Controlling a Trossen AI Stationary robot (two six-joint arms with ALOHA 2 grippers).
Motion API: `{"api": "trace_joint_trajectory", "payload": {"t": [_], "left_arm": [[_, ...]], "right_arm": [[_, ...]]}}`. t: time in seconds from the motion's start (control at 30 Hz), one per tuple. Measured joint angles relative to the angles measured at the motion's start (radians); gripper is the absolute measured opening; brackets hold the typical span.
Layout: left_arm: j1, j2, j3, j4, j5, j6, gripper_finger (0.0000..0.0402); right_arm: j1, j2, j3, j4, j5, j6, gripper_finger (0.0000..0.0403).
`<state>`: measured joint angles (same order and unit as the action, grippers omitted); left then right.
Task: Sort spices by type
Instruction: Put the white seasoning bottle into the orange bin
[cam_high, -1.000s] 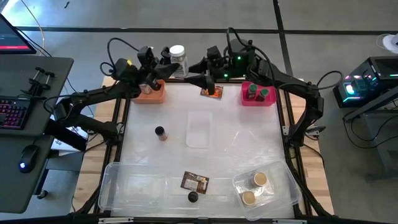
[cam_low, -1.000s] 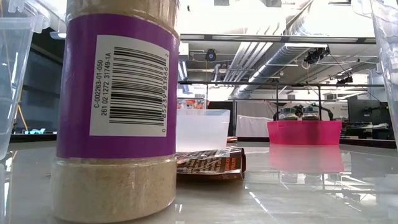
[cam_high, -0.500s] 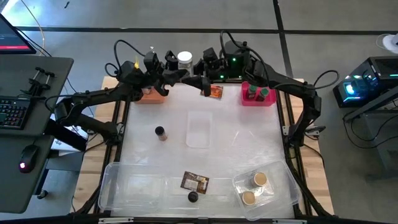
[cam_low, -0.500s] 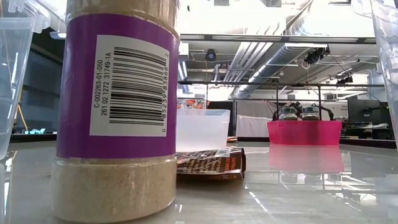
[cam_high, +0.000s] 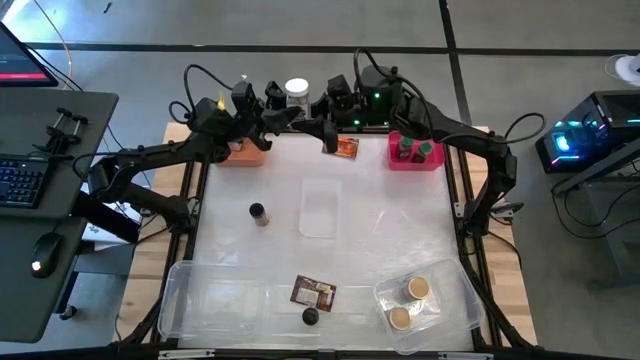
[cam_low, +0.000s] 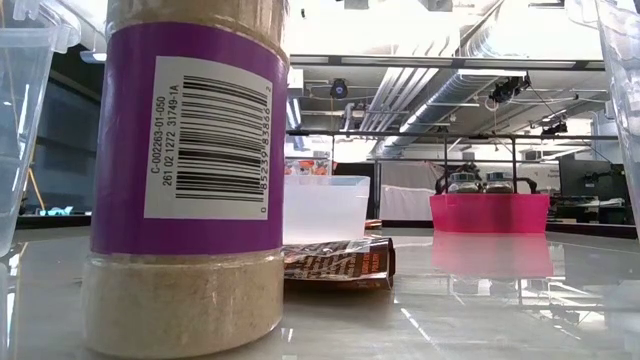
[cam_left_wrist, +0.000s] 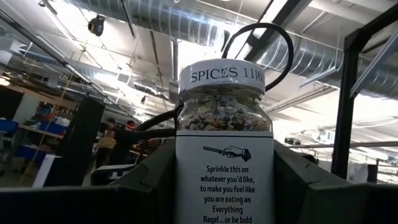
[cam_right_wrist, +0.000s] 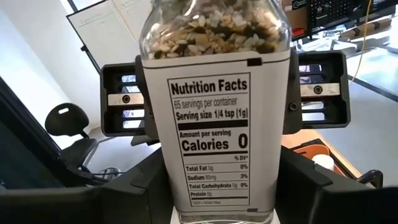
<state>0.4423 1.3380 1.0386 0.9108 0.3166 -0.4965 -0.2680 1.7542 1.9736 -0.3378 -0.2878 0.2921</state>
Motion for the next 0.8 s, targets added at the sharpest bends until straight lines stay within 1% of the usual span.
{"api": "trace_joint_trajectory", "payload": {"t": [0.03, 0.07, 0.23, 0.33, 0.4, 0.53, 0.67, 0.8], "left_arm": [[0.000, 0.000, 0.000, 0.000, -0.003, -0.001, 0.0164], [0.000, 0.000, 0.000, -0.001, -0.004, -0.001, 0.0181], [0.010, -0.008, 0.000, -0.019, 0.001, -0.030, 0.0301], [0.031, -0.029, 0.000, -0.076, 0.045, -0.045, 0.0338], [0.048, -0.051, 0.000, -0.143, 0.064, -0.049, 0.0346], [0.087, -0.094, 0.000, -0.278, 0.083, -0.050, 0.0348], [0.125, -0.138, 0.000, -0.400, 0.170, -0.049, 0.0348], [0.148, -0.177, 0.000, -0.529, 0.228, -0.020, 0.0348]], "right_arm": [[0.000, 0.000, 0.000, 0.000, 0.000, 0.001, 0.0198], [0.000, -0.002, 0.000, -0.001, 0.001, 0.001, 0.0198], [-0.014, -0.012, 0.000, -0.041, -0.005, -0.016, 0.0198], [-0.030, -0.025, 0.000, -0.063, -0.008, -0.030, 0.0198], [-0.040, -0.032, 0.000, -0.076, -0.007, -0.038, 0.0198], [-0.054, -0.042, 0.000, -0.107, -0.004, -0.063, 0.0198], [-0.066, -0.053, 0.000, -0.156, -0.008, -0.088, 0.0198], [-0.074, -0.059, 0.000, -0.277, -0.017, -0.141, 0.0198]]}}
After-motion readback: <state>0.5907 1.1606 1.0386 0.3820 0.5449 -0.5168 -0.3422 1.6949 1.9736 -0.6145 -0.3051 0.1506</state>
